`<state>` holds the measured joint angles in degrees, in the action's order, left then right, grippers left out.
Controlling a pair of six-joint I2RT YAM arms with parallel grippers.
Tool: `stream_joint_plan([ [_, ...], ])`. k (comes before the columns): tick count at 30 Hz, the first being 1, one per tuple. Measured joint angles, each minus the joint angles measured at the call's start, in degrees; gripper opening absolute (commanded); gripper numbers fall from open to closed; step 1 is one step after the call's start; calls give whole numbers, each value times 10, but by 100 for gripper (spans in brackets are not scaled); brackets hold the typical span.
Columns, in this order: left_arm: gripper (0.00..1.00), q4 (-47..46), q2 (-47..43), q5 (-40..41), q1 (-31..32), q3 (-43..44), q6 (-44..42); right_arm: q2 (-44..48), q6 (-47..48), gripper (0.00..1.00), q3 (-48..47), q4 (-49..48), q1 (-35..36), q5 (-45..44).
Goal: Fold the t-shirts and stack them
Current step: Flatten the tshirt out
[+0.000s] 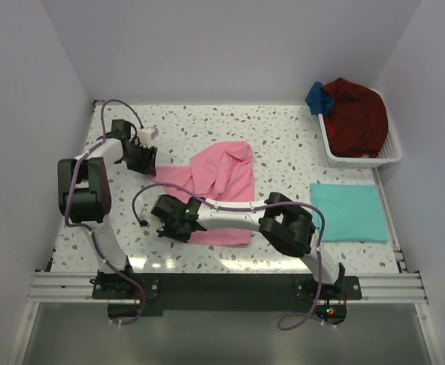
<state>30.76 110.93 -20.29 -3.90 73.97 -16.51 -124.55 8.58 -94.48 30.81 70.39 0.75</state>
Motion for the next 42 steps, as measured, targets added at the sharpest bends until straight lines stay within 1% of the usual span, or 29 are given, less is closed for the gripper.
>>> stream_joint_plan([
  [1, 48, 1, 2, -1, -1, 1, -1, 1, -2, 0, 1, 0, -1, 2],
  [2, 41, 2, 3, -1, -3, 3, -3, 7, -2, 0, 9, -2, -3, 2],
  [3, 37, 2, 4, -1, -4, 4, -5, 16, -2, 0, 18, -2, -5, 2],
  [4, 34, 2, 6, 0, -5, 4, -8, 32, -2, 0, 32, 3, -8, 4],
  [5, 27, 2, 7, 2, -6, 5, -10, 53, -2, 0, 44, 12, -12, 5],
  [7, 19, 2, 8, 6, -9, 5, -13, 108, 1, 0, 60, 25, -31, 17],
  [8, 11, 3, 9, 7, -10, 6, -16, 140, 2, 0, 62, 31, -47, 24],
  [10, 1, 8, 13, 10, -14, 12, -19, 208, 3, 0, 64, 34, -96, 50],
  [11, 0, 11, 16, 10, -18, 16, -20, 246, 5, 0, 64, 38, -134, 64],
  [14, 0, 21, 18, 14, -33, 22, -23, 340, 13, 0, 65, 43, -263, 76],
  [16, 0, 29, 19, 24, -47, 26, -27, 393, 28, 0, 81, 46, -357, 67],
  [20, 0, 37, 18, 55, -74, 30, -42, 448, 64, 0, 126, 65, -458, 54],
  [25, 0, 41, 10, 112, -95, 28, -68, 446, 103, 0, 185, 78, -547, 39],
  [27, 0, 41, 5, 132, -104, 21, -77, 446, 115, 0, 213, 83, -574, 27],
  [29, 0, 43, 3, 146, -114, 20, -85, 445, 122, 0, 233, 86, -587, 20],
  [33, 0, 41, 3, 161, -124, 20, -93, 445, 135, 0, 266, 87, -589, 17],
  [38, 0, 44, 3, 153, -125, 23, -97, 457, 147, 0, 312, 99, -588, 38],
  [39, 6, 49, 3, 139, -125, 27, -97, 463, 151, 0, 322, 106, -588, 45],
  [40, 20, 52, 3, 117, -124, 31, -99, 471, 155, 0, 335, 119, -588, 53],
  [42, 34, 54, -3, 76, -120, 33, -105, 484, 163, 0, 359, 137, -588, 67],
])
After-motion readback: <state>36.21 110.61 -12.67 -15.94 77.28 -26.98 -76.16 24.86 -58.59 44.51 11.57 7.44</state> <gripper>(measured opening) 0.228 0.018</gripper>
